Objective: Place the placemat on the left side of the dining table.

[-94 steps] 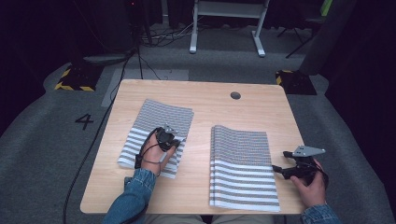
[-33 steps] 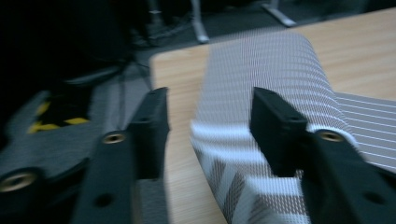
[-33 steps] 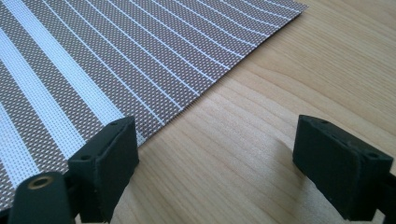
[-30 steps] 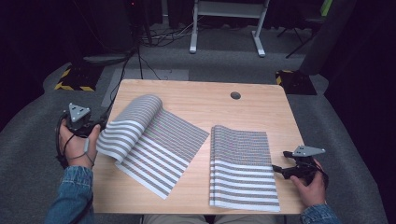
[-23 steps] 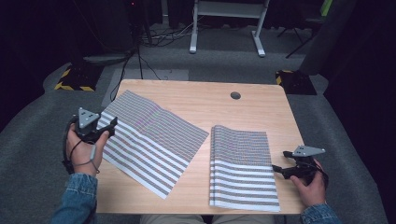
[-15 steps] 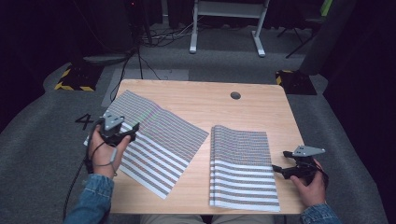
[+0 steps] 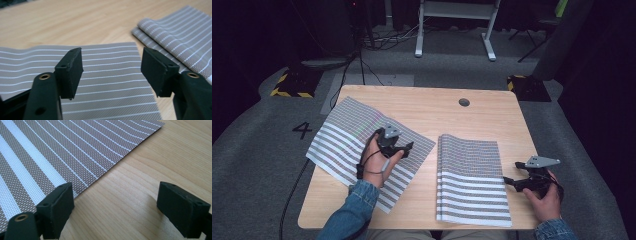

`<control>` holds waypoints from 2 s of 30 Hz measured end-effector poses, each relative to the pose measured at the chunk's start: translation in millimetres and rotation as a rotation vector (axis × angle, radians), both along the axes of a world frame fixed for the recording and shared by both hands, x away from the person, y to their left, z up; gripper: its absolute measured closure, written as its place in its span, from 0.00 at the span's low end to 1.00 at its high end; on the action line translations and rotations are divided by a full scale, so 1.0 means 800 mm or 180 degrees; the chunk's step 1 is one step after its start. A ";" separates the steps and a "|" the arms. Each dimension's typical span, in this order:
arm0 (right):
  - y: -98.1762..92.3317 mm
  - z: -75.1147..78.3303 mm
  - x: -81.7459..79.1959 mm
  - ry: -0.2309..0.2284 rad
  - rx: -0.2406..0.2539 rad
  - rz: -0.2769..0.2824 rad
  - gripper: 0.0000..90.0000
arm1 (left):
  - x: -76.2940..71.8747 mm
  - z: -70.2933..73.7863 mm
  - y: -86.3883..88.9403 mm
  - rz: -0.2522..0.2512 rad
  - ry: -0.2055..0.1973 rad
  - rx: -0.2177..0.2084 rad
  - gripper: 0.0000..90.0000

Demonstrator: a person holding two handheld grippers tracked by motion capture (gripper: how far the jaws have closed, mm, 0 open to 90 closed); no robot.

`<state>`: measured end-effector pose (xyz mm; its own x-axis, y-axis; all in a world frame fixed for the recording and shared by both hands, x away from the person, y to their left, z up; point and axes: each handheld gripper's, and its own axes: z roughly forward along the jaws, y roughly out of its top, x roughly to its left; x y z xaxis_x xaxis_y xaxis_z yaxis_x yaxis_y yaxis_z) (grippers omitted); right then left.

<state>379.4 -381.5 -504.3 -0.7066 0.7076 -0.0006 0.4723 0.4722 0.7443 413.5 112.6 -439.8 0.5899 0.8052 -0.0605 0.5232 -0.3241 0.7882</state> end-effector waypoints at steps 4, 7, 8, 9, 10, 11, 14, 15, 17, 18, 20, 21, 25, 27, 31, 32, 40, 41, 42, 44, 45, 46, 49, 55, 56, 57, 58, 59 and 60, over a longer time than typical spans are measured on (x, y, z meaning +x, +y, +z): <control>0.000 0.000 0.000 0.0000 0.0000 0.0000 0.16 | 0.011 -0.017 -0.028 -0.0072 0.0131 0.0102 0.36; 0.000 0.000 0.000 0.0000 0.0000 0.0000 0.16 | 0.017 -0.028 -0.040 -0.0085 0.0195 0.0158 0.34; 0.000 0.000 0.000 0.0000 0.0000 0.0000 0.16 | 0.019 -0.033 -0.044 -0.0085 0.0214 0.0158 0.34; 0.000 0.000 0.000 0.0000 -0.0001 0.0001 0.16 | 0.020 -0.037 -0.046 -0.0067 0.0243 0.0186 0.34; 0.000 0.000 0.000 0.0000 -0.0001 0.0000 0.16 | 0.024 -0.046 -0.050 -0.0055 0.0279 0.0234 0.33; 0.000 0.000 0.000 0.0000 -0.0001 0.0000 0.16 | 0.024 -0.046 -0.050 -0.0055 0.0279 0.0234 0.33; 0.000 0.000 0.000 0.0000 -0.0001 0.0001 0.16 | 0.027 -0.058 -0.055 -0.0022 0.0355 0.0219 0.33; 0.000 0.000 0.000 0.0001 0.0000 0.0000 0.16 | 0.028 -0.061 -0.055 -0.0048 0.0361 0.0283 0.32; 0.000 0.000 0.000 0.0001 -0.0001 -0.0001 0.16 | 0.029 -0.067 -0.058 -0.0066 0.0398 0.0271 0.32; 0.000 0.000 0.000 0.0000 -0.0001 0.0000 0.16 | 0.029 -0.071 -0.060 -0.0048 0.0405 0.0268 0.32; 0.000 0.000 0.000 0.0001 -0.0001 0.0000 0.16 | 0.029 -0.072 -0.061 -0.0040 0.0367 0.0314 0.31; 0.000 0.000 0.000 0.0001 -0.0001 0.0000 0.16 | 0.029 -0.072 -0.061 -0.0040 0.0367 0.0314 0.31; 0.000 0.000 0.000 0.0000 -0.0001 0.0000 0.16 | 0.030 -0.072 -0.064 -0.0013 0.0333 0.0380 0.32; 0.000 0.000 0.000 0.0000 -0.0001 0.0000 0.16 | 0.029 -0.073 -0.064 -0.0024 0.0315 0.0387 0.35; 0.000 0.000 0.000 0.0000 -0.0001 0.0000 0.16 | 0.030 -0.075 -0.061 -0.0044 0.0257 0.0344 0.43; 0.000 0.000 0.000 0.0000 -0.0001 0.0000 0.16 | 0.030 -0.075 -0.060 -0.0059 0.0257 0.0315 0.44; 0.000 0.000 0.000 0.0000 -0.0001 0.0000 0.16 | 0.033 -0.072 -0.048 -0.0079 0.0290 0.0232 0.76; 0.000 0.000 0.000 0.0000 -0.0001 0.0000 0.16 | 0.033 -0.073 -0.045 -0.0093 0.0305 0.0201 0.76; 0.000 0.000 0.000 0.0000 0.0000 0.0000 0.16 | 0.033 -0.072 -0.044 -0.0091 0.0319 0.0173 0.79; 0.000 0.000 0.000 0.0000 0.0000 0.0000 0.16 | 0.033 -0.071 -0.042 -0.0168 0.0289 0.0231 0.86; 0.000 0.000 0.000 0.0000 0.0000 0.0000 0.16 | 0.032 -0.069 -0.041 -0.0216 0.0277 0.0263 0.91; 0.000 0.000 0.000 0.0001 0.0000 0.0000 0.16 | 0.031 -0.066 -0.040 -0.0262 0.0280 0.0305 0.94; 0.000 0.000 0.000 0.0001 0.0000 0.0000 0.16 | 0.023 -0.059 -0.039 -0.0410 0.0179 0.0373 0.96; 0.000 0.000 0.000 0.0000 0.0000 0.0000 0.16 | -0.001 -0.042 -0.037 -0.0718 0.0067 0.0143 0.96; 0.000 0.000 0.000 0.0000 -0.0001 0.0000 0.16 | -0.006 -0.038 -0.037 -0.0752 0.0021 0.0148 0.96; 0.000 0.000 0.000 0.0001 0.0000 0.0000 0.16 | -0.012 -0.035 -0.037 -0.0798 0.0003 0.0121 0.96; 0.000 0.000 0.000 0.0001 -0.0001 0.0000 0.16 | -0.017 -0.031 -0.037 -0.0852 -0.0026 0.0100 0.96; 0.000 0.000 0.000 0.0000 0.0000 0.0001 0.16 | -0.023 -0.027 -0.036 -0.0887 -0.0065 0.0091 0.96; 0.000 0.000 0.000 0.0001 0.0000 0.0000 0.16 | -0.029 -0.024 -0.036 -0.0926 -0.0111 0.0079 0.96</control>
